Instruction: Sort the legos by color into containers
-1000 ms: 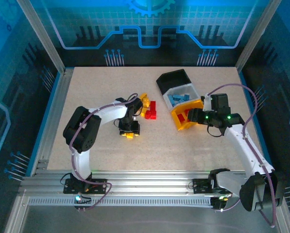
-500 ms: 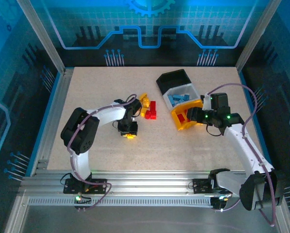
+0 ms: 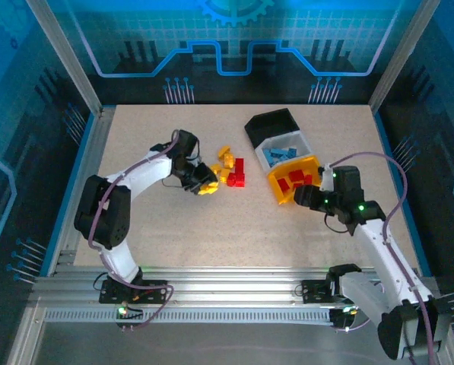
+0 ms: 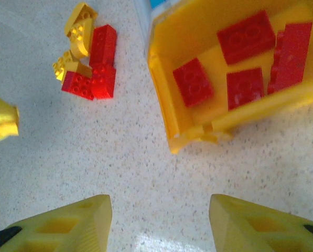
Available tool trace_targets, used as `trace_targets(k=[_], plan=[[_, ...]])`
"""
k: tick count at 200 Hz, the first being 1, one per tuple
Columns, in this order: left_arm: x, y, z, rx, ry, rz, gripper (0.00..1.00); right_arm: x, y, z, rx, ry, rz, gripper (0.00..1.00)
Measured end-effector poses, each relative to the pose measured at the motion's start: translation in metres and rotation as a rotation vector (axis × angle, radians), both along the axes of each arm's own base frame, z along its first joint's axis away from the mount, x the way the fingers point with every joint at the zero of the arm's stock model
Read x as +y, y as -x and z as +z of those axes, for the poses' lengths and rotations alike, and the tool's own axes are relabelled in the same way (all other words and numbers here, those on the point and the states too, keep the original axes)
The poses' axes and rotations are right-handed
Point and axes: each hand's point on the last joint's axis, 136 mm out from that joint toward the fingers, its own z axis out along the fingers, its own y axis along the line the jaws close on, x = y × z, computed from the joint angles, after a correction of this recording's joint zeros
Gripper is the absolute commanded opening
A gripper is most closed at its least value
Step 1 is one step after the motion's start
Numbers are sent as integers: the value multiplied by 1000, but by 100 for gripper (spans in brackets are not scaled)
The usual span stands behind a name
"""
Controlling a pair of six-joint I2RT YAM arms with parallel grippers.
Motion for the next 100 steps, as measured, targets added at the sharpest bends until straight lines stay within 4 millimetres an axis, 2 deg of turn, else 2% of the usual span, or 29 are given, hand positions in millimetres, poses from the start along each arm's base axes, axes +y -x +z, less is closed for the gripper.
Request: trace_targets(k=[22,42,72,100], plan=[[-28,-44,39,-83,148,56,36,1,16,-16,27,-33,-17,53],[-49,-85,58,-124,267,109,36,2,29,-27,43,-65,-31,53],[-81,-143,56,-126,381,165,37,3,43,-37,42,-102,-52,53],[-115,-184,53,-125,441,173,37,5,53,-49,56,-128,-59,53]])
